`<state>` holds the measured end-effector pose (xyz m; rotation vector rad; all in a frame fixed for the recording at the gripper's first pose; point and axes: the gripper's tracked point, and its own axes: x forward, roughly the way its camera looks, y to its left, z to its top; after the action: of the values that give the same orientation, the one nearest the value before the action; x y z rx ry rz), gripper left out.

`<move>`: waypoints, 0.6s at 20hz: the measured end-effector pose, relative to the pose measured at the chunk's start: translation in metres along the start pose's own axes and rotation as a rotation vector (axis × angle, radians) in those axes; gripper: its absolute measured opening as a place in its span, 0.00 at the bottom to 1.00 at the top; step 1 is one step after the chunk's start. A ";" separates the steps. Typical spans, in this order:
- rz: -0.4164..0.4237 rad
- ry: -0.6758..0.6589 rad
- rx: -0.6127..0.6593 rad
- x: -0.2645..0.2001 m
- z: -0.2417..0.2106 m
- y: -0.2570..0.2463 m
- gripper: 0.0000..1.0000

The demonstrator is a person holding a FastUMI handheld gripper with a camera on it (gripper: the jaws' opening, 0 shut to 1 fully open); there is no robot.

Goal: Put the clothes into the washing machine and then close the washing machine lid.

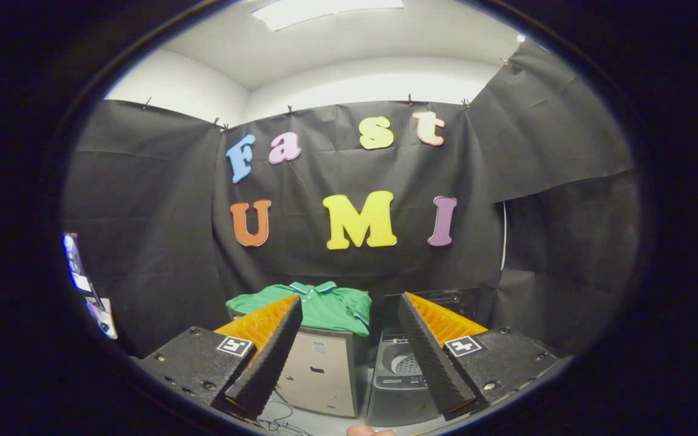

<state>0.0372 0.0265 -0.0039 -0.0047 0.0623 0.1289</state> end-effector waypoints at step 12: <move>0.032 0.229 0.026 0.096 0.000 0.065 1.00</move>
<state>0.1241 0.1031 -0.0102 0.0076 0.2929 0.1591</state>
